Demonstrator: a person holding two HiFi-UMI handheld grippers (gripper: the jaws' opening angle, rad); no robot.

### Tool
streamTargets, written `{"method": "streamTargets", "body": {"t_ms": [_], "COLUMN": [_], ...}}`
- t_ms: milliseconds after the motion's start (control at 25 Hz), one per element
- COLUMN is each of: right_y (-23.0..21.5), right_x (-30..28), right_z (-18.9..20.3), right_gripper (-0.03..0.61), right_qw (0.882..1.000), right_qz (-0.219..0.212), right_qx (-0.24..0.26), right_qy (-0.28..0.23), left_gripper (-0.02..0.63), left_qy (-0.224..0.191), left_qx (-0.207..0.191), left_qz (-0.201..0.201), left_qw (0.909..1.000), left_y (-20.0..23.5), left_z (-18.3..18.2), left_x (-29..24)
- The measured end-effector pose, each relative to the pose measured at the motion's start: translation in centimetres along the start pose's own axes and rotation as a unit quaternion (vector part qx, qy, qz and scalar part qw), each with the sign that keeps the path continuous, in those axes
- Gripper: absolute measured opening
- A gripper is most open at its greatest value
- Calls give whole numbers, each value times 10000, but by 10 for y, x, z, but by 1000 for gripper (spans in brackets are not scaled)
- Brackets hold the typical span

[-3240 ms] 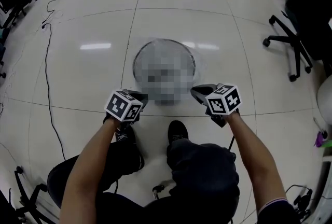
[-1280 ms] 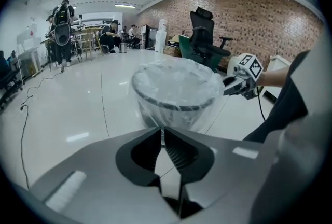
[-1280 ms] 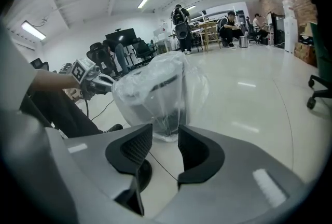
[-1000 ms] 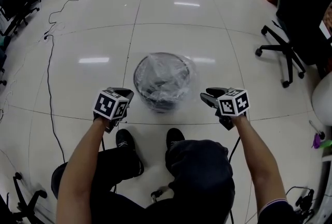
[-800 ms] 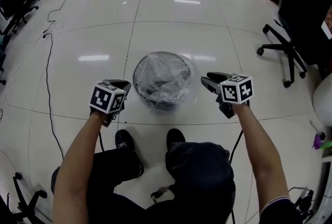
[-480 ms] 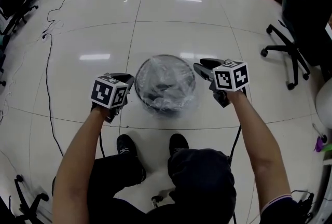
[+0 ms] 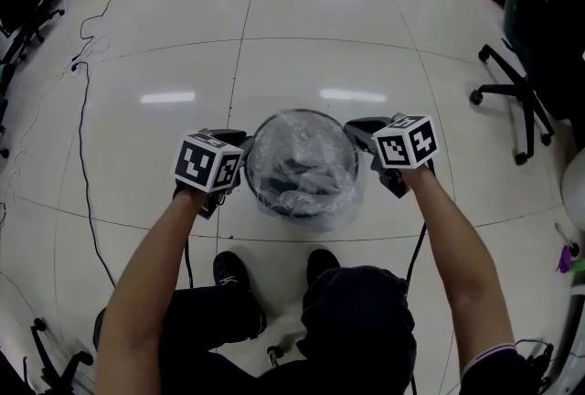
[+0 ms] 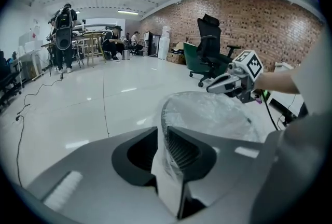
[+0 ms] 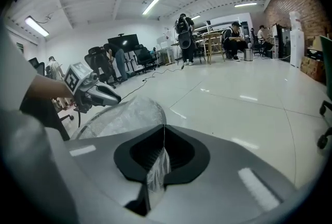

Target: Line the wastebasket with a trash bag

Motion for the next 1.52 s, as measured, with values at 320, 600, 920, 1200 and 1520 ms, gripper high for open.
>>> {"method": "streamTargets", "body": {"t_ms": [320,600,920,1200,1520], "right_y": [-12,-30,-67,-87,-96], "right_x": [-7,-14,-35,-64,-79], "right_z": [-5,-7,-3,13,54], "right_gripper": [2,2,2,2,2], "right_qw": [10000,9997,9991,9991,9975], "right_qz": [23,229,375,244,202], "right_qx": [-53,-68,-199,-343,-620], "right_qy": [18,-33,-42,49,273], "left_gripper": [66,65,63,61,61], "left_qy": [108,235,252,266,292], "left_qx": [-77,-99,-124,-61,87], "left_qz": [42,93,104,176,219], "left_qw": [9999,9996,9996,9995,9993], "left_y": [7,6,6,8,11], "left_z": [7,15,13,14,19], "left_x": [0,1,2,-1,-8]}}
Point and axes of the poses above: the fingertips, and each gripper's own axes: x backward along the fingers, y to its left, z out of its underside, the point moved 2 cm from there along x, backward along the fingers, and after that the axes turned 11 degrees about -x, right-handed, at the moved point
